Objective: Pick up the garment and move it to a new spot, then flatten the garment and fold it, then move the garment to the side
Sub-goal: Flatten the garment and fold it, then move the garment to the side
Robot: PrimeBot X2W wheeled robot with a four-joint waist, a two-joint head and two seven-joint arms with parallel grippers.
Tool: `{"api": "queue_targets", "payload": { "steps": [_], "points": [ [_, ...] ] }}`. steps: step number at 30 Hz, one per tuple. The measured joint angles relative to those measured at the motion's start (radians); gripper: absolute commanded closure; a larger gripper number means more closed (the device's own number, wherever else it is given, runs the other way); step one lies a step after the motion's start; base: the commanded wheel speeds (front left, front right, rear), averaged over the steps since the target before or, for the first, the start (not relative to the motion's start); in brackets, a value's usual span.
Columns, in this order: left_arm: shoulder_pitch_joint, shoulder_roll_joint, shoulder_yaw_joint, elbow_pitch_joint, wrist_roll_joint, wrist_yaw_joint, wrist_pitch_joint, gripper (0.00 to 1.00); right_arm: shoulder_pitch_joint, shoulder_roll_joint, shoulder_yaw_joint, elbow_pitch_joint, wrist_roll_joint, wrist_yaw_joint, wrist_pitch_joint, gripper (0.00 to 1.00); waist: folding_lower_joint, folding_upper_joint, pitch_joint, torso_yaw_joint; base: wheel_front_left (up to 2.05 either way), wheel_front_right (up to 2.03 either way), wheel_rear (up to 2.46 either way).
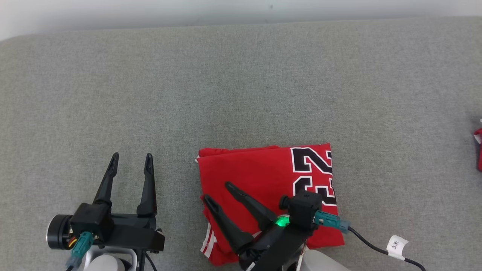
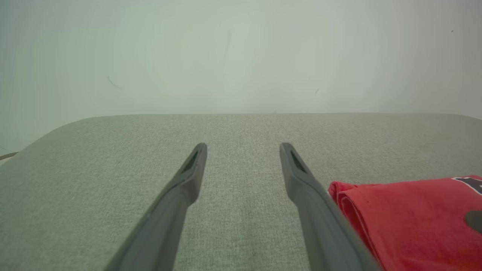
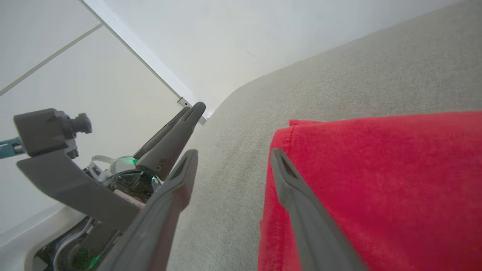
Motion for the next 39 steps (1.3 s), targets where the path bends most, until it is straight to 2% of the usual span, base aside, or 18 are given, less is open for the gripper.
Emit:
{"api": "queue_targets", "payload": {
  "steps": [3,5,14,21,29,39],
  "points": [
    [0.001,0.001,0.002,0.002,0.003,-0.001,0.0,0.0,-0.007,-0.007,0.014,-0.049,0.021,0.0,-0.019,0.0,-0.0001,0.0,-0.007,-0.005,0.0,0.0,0.0],
    [0.002,0.002,0.004,0.003,0.005,-0.001,0.0,0.0,-0.013,-0.023,-0.023,-0.081,0.013,0.0,-0.031,0.0,0.0,0.0,-0.012,-0.008,0.0,0.0,0.0],
    [0.02,0.019,0.017,-0.004,0.011,0.001,0.0,0.0,0.066,-0.08,-0.39,-0.19,-0.122,0.0,-0.041,0.0,0.0,0.0,-0.034,-0.027,0.0,0.0,0.0],
    [0.023,0.03,0.022,-0.02,0.019,0.009,0.0,0.0,0.143,-0.116,-0.575,-0.201,-0.229,0.0,-0.041,0.0,-0.0001,0.0,-0.046,-0.038,0.0,0.0,0.0],
    [0.06,0.044,0.025,-0.063,0.029,0.036,0.001,0.0,0.218,-0.168,-0.67,-0.201,-0.372,0.0,-0.013,0.0,-0.0001,-0.0001,-0.071,-0.049,0.0,0.0,0.0],
    [0.141,0.058,0.033,-0.103,0.026,0.062,0.012,0.0,0.326,-0.194,-0.738,-0.239,-0.434,0.0,0.039,0.0,-0.0002,-0.0001,-0.123,-0.051,0.0,0.0,0.0]
  ]
}}
